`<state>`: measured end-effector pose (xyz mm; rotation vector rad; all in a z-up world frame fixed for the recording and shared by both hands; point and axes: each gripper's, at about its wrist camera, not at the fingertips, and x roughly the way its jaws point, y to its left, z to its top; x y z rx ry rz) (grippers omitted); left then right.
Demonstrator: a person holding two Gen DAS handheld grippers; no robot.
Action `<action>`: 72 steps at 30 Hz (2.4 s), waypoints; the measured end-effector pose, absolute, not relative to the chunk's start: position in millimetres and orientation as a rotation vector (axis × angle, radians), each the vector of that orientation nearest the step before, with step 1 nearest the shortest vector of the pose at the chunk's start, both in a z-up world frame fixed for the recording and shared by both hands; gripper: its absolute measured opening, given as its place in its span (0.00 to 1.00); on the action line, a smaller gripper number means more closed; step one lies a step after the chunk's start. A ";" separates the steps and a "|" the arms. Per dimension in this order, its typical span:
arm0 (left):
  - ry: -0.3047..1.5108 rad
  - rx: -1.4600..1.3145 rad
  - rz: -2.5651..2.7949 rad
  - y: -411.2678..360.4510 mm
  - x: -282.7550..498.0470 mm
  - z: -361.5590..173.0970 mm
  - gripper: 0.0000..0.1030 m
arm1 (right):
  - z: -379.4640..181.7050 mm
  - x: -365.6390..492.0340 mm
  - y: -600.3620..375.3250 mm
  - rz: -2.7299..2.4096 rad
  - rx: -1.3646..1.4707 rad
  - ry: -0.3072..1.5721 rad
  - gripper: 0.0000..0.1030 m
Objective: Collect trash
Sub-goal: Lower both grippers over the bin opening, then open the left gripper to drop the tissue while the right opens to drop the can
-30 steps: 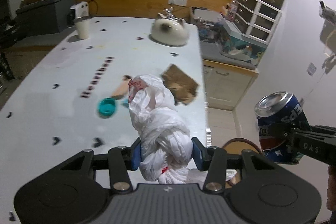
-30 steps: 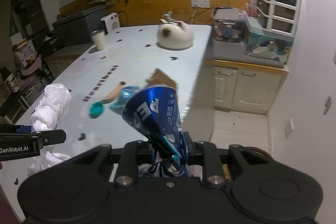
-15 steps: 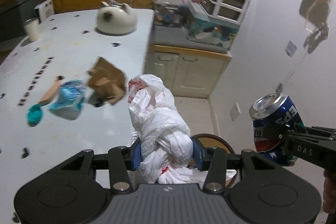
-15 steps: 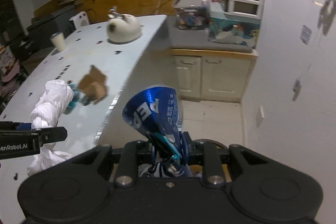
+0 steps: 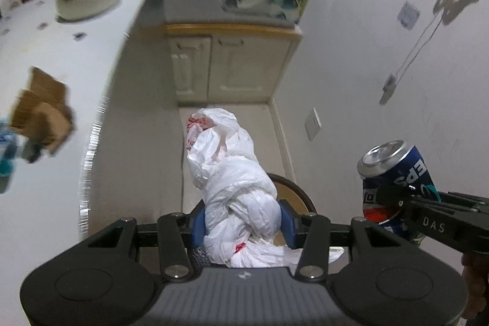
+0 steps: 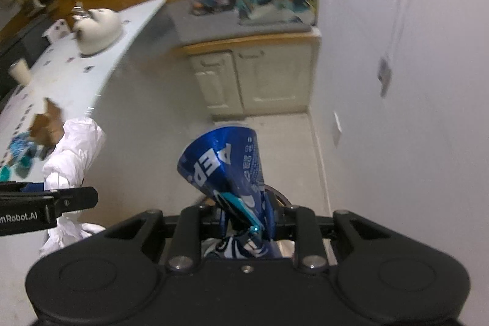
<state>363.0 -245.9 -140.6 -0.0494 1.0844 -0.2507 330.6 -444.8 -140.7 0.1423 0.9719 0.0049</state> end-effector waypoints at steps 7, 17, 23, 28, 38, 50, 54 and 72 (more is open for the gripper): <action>1.223 0.029 -0.359 -281.5 397.6 -214.1 0.47 | -199.0 351.4 -470.4 -0.086 0.213 1.062 0.24; 1.403 0.123 -0.483 -315.7 426.1 -332.5 0.47 | -298.4 382.0 -475.4 -0.107 0.286 1.219 0.24; 1.466 0.121 -0.485 -324.7 437.8 -386.3 0.48 | -338.7 395.7 -472.5 -0.095 0.276 1.273 0.24; 1.503 0.104 -0.459 -321.8 441.0 -409.2 0.49 | -364.6 401.8 -475.6 -0.086 0.294 1.306 0.24; 1.531 0.099 -0.439 -310.0 442.7 -419.3 0.74 | -406.3 424.9 -470.7 -0.040 0.295 1.360 0.24; 1.535 0.071 -0.426 -297.2 437.3 -404.0 0.83 | -418.5 432.8 -461.3 -0.049 0.233 1.382 0.47; 1.530 0.075 -0.417 -298.2 437.5 -397.1 0.87 | -410.6 427.5 -459.9 -0.030 0.223 1.386 0.48; 1.481 0.039 -0.334 -270.5 424.9 -350.2 1.00 | -358.4 394.6 -468.4 0.024 0.177 1.349 0.77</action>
